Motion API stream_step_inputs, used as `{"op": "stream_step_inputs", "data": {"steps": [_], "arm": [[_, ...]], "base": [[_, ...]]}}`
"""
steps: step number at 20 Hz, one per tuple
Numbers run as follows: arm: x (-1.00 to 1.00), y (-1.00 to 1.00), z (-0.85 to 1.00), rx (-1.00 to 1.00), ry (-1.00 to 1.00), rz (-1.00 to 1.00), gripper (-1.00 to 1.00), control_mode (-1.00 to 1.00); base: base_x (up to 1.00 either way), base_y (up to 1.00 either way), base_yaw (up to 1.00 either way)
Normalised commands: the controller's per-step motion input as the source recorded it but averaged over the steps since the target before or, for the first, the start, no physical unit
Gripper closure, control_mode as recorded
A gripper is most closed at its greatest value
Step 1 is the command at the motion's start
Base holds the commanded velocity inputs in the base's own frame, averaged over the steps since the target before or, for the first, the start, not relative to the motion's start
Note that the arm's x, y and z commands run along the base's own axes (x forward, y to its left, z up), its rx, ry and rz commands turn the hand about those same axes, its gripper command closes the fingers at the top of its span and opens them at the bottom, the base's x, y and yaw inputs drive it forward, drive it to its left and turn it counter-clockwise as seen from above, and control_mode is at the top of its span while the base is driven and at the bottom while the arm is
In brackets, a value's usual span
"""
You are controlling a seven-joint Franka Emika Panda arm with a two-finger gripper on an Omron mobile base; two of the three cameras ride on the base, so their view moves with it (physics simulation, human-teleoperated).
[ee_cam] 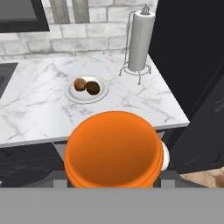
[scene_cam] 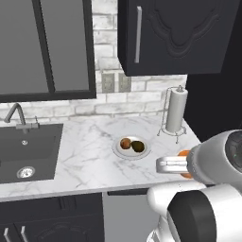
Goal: Pick the avocado and bread from the counter and place them on the plate. Then pick the jam from the cabinet and place it next to the plate. Lastly close the cabinet door.
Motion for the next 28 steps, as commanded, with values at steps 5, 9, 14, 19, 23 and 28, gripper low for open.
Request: {"op": "stream_step_inputs", "data": {"steps": [5, 9, 14, 19, 23, 28], "arm": [[0.24, 0.43, -0.31, 0.00, -0.03, 0.00, 1.00, -1.00], [0.44, 0.18, -0.35, 0.00, -0.02, 0.00, 1.00, -1.00], [0.38, 0.00, -0.34, 0.00, 0.00, 0.00, 1.00, -1.00], [0.21, 0.00, -0.52, 0.00, -0.02, 0.00, 1.00, -1.00], [0.25, 0.00, -0.57, 0.00, -0.05, 0.00, 1.00, -1.00], [0.14, 0.00, -0.50, 0.00, -0.12, -0.01, 1.00, -1.00]], "base": [[0.00, 0.00, 0.00], [0.00, 0.00, 0.00], [0.00, 0.00, 0.00], [0.00, 0.00, 0.00], [0.00, 0.00, 0.00], [0.00, 0.00, 0.00]]}}
